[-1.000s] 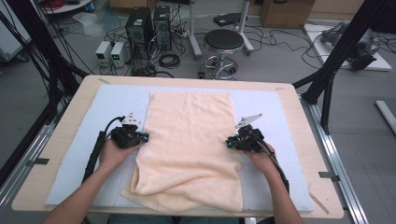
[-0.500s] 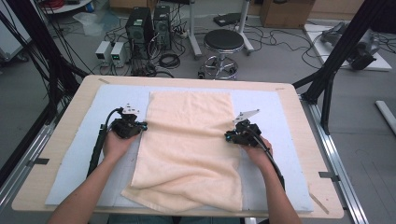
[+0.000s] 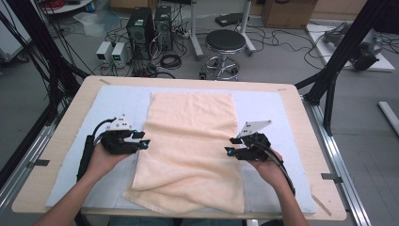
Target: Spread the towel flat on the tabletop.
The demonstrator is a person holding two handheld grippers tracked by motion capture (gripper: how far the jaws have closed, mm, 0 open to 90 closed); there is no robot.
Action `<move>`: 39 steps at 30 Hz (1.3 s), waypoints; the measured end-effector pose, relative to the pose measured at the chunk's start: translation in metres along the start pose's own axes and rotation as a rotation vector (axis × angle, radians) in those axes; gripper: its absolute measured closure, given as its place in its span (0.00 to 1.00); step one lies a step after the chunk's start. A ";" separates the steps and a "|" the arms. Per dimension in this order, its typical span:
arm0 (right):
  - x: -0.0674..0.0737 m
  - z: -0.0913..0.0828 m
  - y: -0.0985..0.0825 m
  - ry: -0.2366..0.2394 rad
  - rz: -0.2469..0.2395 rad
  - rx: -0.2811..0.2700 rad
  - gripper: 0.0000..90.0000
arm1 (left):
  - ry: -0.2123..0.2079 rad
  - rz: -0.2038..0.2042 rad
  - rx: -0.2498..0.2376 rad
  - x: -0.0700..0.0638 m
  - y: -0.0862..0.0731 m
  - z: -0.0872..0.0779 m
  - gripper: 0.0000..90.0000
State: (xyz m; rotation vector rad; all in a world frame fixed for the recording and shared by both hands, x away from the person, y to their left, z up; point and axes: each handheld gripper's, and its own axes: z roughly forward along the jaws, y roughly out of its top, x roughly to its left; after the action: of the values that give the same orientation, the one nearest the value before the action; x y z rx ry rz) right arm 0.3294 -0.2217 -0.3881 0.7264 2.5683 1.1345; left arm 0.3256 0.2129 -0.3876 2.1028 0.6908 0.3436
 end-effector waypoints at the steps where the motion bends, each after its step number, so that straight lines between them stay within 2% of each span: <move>1: 0.006 -0.003 -0.001 0.006 -0.015 -0.016 0.62 | -0.011 0.009 -0.005 -0.004 0.000 -0.002 0.61; 4: 0.021 -0.009 -0.005 0.017 -0.032 -0.032 0.61 | -0.062 0.038 -0.029 -0.023 -0.004 -0.012 0.59; 6: 0.027 -0.012 -0.009 0.035 -0.033 -0.047 0.60 | -0.089 0.043 -0.035 -0.031 -0.006 -0.016 0.59; 9: 0.036 -0.014 -0.015 0.052 -0.035 -0.034 0.58 | -0.116 0.062 -0.038 -0.043 -0.011 -0.021 0.56; 11: 0.039 -0.012 -0.020 0.052 -0.039 -0.015 0.56 | -0.145 0.060 -0.041 -0.051 -0.015 -0.023 0.51; 13: 0.043 -0.011 -0.025 0.063 -0.035 -0.002 0.56 | -0.210 0.066 -0.052 -0.058 -0.021 -0.020 0.47; 15: 0.046 -0.008 -0.030 0.072 -0.031 0.019 0.56 | -0.240 0.089 -0.034 -0.063 -0.027 -0.016 0.45; 17: 0.049 -0.003 -0.035 0.074 -0.042 0.046 0.56 | -0.260 0.110 0.006 -0.066 -0.033 -0.010 0.44; 18: 0.050 0.001 -0.037 0.075 -0.050 0.061 0.57 | -0.256 0.126 0.029 -0.067 -0.035 -0.007 0.45; 19: 0.051 0.004 -0.039 0.076 -0.046 0.085 0.59 | -0.255 0.141 0.062 -0.067 -0.037 -0.004 0.51; 20: 0.052 0.009 -0.040 0.083 -0.047 0.109 0.63 | -0.264 0.151 0.093 -0.067 -0.038 0.000 0.63; 21: 0.052 0.014 -0.041 0.088 -0.066 0.141 0.72 | -0.269 0.160 0.104 -0.067 -0.039 0.001 0.75; 22: 0.053 0.016 -0.041 0.101 -0.067 0.145 0.79 | -0.266 0.165 0.104 -0.066 -0.038 0.002 0.82; 23: 0.052 0.017 -0.040 0.115 -0.076 0.138 0.90 | -0.253 0.164 0.096 -0.065 -0.037 0.002 0.89; 24: 0.052 0.017 -0.038 0.116 -0.086 0.145 0.92 | -0.237 0.161 0.084 -0.064 -0.035 0.001 0.93; 27: 0.051 0.013 -0.027 0.104 -0.121 0.156 0.93 | -0.185 0.145 0.038 -0.056 -0.026 -0.004 0.95; 28: 0.049 0.011 -0.022 0.086 -0.137 0.146 0.93 | -0.176 0.127 0.016 -0.049 -0.021 -0.006 0.95; 29: 0.044 0.007 -0.015 0.077 -0.133 0.126 0.93 | -0.166 0.101 -0.003 -0.047 -0.019 -0.006 0.95; 33: 0.024 0.001 0.005 0.023 -0.118 0.084 0.93 | -0.065 0.073 -0.018 -0.029 -0.008 0.000 0.96; 35: 0.013 0.006 0.014 -0.013 -0.120 0.089 0.92 | -0.024 0.051 -0.013 -0.019 -0.004 0.009 0.96; 37: 0.002 0.017 0.018 -0.039 -0.100 0.088 0.92 | 0.031 0.036 -0.008 -0.011 -0.002 0.019 0.96; 39: -0.010 0.031 0.017 -0.059 -0.084 0.106 0.91 | 0.050 -0.013 -0.003 -0.001 -0.003 0.031 0.96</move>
State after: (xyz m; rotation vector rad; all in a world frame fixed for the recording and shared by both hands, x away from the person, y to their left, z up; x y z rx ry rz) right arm 0.3562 -0.1979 -0.3964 0.6585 2.5989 0.9437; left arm 0.3386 0.1938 -0.4078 2.0922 0.7329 0.3906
